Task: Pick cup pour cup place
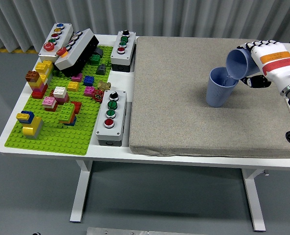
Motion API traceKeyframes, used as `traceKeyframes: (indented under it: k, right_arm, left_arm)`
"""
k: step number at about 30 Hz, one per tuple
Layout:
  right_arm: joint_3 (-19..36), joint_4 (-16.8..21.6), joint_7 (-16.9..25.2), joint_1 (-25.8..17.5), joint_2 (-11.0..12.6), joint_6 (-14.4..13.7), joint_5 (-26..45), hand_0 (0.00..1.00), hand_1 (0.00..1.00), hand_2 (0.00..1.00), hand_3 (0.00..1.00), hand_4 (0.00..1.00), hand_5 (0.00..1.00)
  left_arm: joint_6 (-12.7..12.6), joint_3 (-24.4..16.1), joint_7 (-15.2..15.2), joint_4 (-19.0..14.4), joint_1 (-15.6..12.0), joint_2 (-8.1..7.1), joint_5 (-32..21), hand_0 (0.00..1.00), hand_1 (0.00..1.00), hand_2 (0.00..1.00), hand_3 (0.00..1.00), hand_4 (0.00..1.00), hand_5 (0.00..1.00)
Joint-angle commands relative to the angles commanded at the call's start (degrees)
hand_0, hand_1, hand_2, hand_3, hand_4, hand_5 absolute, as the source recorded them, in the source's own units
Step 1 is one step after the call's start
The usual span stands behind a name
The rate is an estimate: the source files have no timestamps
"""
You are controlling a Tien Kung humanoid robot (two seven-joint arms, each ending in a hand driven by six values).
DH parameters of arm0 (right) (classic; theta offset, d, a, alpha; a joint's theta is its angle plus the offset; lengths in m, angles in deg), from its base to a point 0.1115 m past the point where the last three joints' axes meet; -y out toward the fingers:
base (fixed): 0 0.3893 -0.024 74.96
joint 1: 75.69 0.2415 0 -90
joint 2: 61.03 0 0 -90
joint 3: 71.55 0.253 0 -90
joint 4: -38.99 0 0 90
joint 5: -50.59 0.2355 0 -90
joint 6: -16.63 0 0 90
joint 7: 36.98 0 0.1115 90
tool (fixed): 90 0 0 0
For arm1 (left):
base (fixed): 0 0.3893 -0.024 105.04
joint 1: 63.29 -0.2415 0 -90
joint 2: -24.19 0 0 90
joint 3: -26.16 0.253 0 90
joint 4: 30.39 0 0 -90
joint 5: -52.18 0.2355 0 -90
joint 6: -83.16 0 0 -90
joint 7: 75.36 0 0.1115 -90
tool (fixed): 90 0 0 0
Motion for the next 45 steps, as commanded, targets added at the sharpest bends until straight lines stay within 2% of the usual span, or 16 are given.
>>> traceKeyframes:
  k: [34, 39, 45]
  right_arm:
    - [0.6, 0.1, -0.9, 0.6, 0.3, 0.2, 1.1, 0.754, 0.631, 0.504, 0.580, 0.798, 0.250]
    - [2.2, -0.4, -0.8, 0.1, -0.4, -0.2, 3.7, 0.754, 0.631, 0.504, 0.579, 0.797, 0.249]
    - [6.0, -1.6, -0.4, -0.6, -1.4, -1.5, 11.7, 0.754, 0.629, 0.503, 0.574, 0.796, 0.250]
  left_arm:
    - [0.0, 0.0, 0.0, 0.0, -0.3, -0.07, 0.0, 0.880, 0.849, 0.917, 0.796, 0.641, 0.906]
    - [0.0, 0.1, 0.0, 0.0, -0.2, -0.04, -0.1, 0.880, 0.849, 0.917, 0.795, 0.641, 0.905]
    - [0.0, 0.2, 0.0, 0.0, -0.2, 0.01, -0.2, 0.880, 0.849, 0.917, 0.796, 0.640, 0.904]
